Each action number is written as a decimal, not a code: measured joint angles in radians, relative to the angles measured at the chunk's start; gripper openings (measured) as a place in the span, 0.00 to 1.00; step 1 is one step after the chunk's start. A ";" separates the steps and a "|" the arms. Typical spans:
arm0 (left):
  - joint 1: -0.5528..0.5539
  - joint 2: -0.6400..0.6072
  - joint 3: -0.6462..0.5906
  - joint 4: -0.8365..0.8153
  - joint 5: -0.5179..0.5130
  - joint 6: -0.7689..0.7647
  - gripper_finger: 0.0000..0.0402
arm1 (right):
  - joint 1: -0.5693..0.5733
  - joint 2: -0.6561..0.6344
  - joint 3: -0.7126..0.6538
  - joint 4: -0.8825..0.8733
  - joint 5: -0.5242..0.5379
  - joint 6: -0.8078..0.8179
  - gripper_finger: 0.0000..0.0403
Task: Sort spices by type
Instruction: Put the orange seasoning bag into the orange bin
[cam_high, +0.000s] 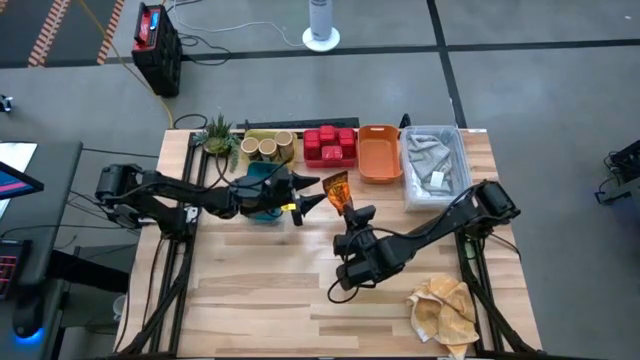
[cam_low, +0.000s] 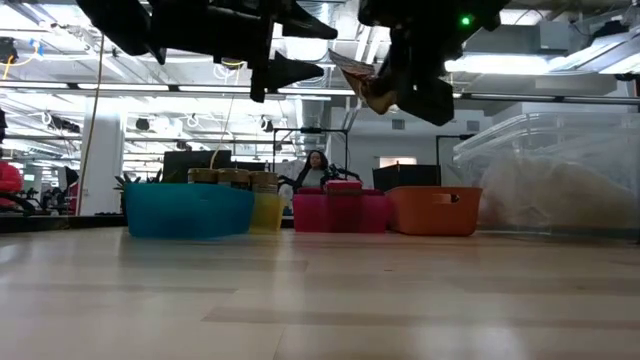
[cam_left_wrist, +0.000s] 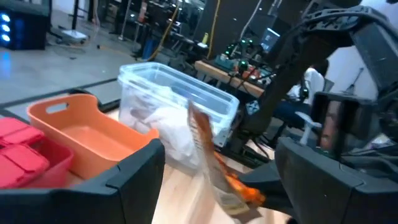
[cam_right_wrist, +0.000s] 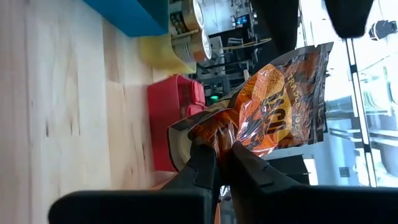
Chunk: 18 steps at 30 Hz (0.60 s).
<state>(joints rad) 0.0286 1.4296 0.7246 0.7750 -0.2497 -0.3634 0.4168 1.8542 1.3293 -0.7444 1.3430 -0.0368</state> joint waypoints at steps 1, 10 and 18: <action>0.002 0.000 0.000 0.000 -0.001 0.007 0.72 | 0.000 0.000 0.000 0.017 0.000 -0.016 0.12; 0.018 0.000 0.000 -0.007 -0.001 0.098 0.70 | 0.000 0.000 0.001 0.254 0.003 -0.265 0.12; 0.017 0.000 0.000 -0.018 -0.001 0.195 0.31 | -0.008 0.000 0.001 0.371 0.015 -0.399 0.14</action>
<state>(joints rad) 0.0458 1.4296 0.7246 0.7573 -0.2506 -0.1680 0.4088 1.8542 1.3304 -0.3737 1.3579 -0.4359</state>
